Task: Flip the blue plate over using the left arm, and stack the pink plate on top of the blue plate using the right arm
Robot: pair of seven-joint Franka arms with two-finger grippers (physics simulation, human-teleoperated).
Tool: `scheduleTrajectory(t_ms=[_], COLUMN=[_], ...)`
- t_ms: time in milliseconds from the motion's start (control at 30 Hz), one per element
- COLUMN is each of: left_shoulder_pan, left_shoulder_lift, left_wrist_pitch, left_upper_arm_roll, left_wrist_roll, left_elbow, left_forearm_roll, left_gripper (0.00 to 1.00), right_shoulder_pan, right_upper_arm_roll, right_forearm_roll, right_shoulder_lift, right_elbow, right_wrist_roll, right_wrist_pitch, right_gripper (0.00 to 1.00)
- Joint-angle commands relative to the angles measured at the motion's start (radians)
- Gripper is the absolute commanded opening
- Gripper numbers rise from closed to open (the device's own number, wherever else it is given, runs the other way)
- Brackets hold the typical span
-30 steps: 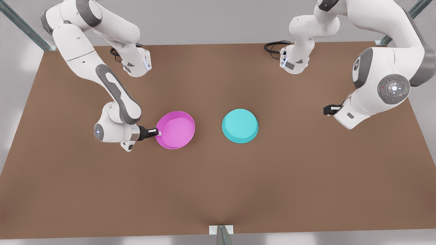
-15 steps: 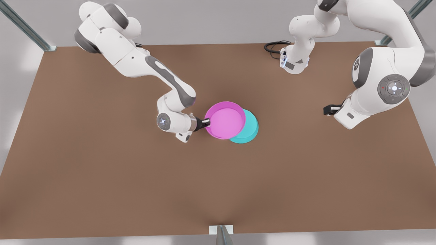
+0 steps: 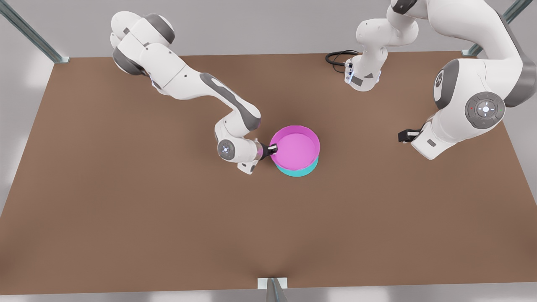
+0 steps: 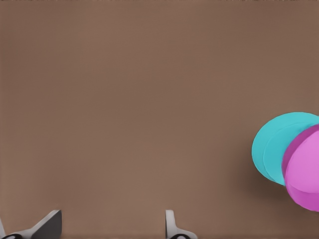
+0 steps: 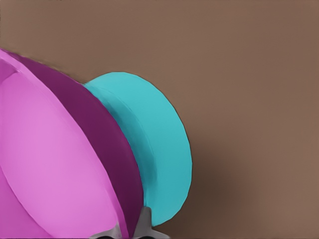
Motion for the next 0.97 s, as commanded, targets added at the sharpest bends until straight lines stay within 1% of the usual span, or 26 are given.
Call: scheduleTrajectory(t_ms=[0,33,67,100,133,167,200,400,467,500,533,567,600,633,667,700,733,767,833,867,933], left_shoulder_pan=[0.000,0.000,0.000,0.000,0.000,0.000,0.000,0.000,0.000,0.000,0.000,0.000,0.000,0.000,0.000,0.000,0.000,0.000,0.000,0.000,0.000], left_shoulder_lift=[0.000,0.001,0.001,0.001,0.001,0.001,0.001,0.001,0.001,0.001,0.001,0.001,0.000,0.000,0.000,0.000,0.000,0.000,0.000,0.000,0.000], left_wrist_pitch=[0.000,0.000,0.000,0.000,0.000,0.000,0.000,0.000,0.000,-0.002,-0.002,-0.002,-0.003,-0.003,-0.003,-0.003,-0.003,-0.003,-0.005,-0.005,-0.005], left_upper_arm_roll=[0.000,0.000,0.000,0.000,0.000,0.000,0.000,0.000,0.000,0.000,0.000,0.000,0.000,0.000,0.000,0.000,0.000,0.000,0.000,0.000,0.000], left_wrist_roll=[0.000,0.000,0.000,0.000,0.000,0.000,0.000,-0.002,-0.002,-0.002,-0.002,-0.002,-0.002,-0.002,-0.002,-0.002,-0.002,-0.002,-0.002,-0.002,-0.002], left_elbow=[0.000,0.000,0.000,0.000,0.000,0.000,0.000,0.000,0.000,0.000,0.000,0.000,0.000,0.000,0.000,0.000,0.000,0.000,0.000,0.000,0.000], left_forearm_roll=[0.000,0.000,0.000,0.000,0.000,0.000,0.000,0.000,0.000,0.000,0.000,0.000,0.000,0.000,0.000,0.000,0.000,0.000,0.000,0.000,-0.001], left_gripper=[1.00,1.00,1.00,1.00,1.00,1.00,1.00,1.00,1.00,1.00,1.00,1.00,1.00,1.00,1.00,1.00,1.00,1.00,1.00,1.00,1.00], right_shoulder_pan=[0.000,0.002,0.005,0.005,0.006,0.006,0.008,0.006,-0.038,-0.096,-0.167,-0.265,-0.328,-0.347,-0.347,-0.345,-0.343,-0.346,-0.356,-0.354,-0.353], right_upper_arm_roll=[0.000,0.000,0.000,0.000,0.000,0.000,0.000,0.000,0.001,0.003,0.004,0.007,0.001,-0.100,-0.229,-0.318,-0.332,-0.335,-0.350,-0.365,-0.367], right_forearm_roll=[-0.011,-0.011,-0.011,-0.011,-0.010,-0.011,-0.011,-0.011,-0.025,-0.108,-0.260,-0.336,-0.412,-0.444,-0.438,-0.445,-0.514,-0.533,-0.435,-0.427,-0.432], right_shoulder_lift=[0.004,0.012,0.015,0.017,0.018,0.026,0.031,0.031,0.014,-0.063,-0.137,-0.154,-0.154,-0.215,-0.276,-0.354,-0.445,-0.473,-0.470,-0.470,-0.468], right_elbow=[0.001,0.012,0.015,0.015,0.016,0.026,0.030,0.030,0.029,0.033,0.067,0.196,0.302,0.305,0.296,0.268,0.188,0.174,0.185,0.184,0.179], right_wrist_roll=[0.007,0.007,0.007,0.007,0.007,0.007,0.007,0.007,0.006,0.001,-0.002,-0.004,-0.023,-0.105,-0.131,-0.143,-0.131,-0.109,-0.093,-0.054,-0.050], right_wrist_pitch=[0.004,0.004,0.004,0.004,0.005,0.010,0.011,0.012,-0.014,-0.108,-0.226,-0.447,-0.585,-0.601,-0.627,-0.694,-0.702,-0.705,-0.746,-0.754,-0.754], right_gripper=[0.37,0.54,0.64,0.78,0.88,0.95,1.00,1.00,1.00,1.00,1.00,1.00,1.00,1.00,1.00,1.00,1.00,1.00,1.00,1.00,1.00])
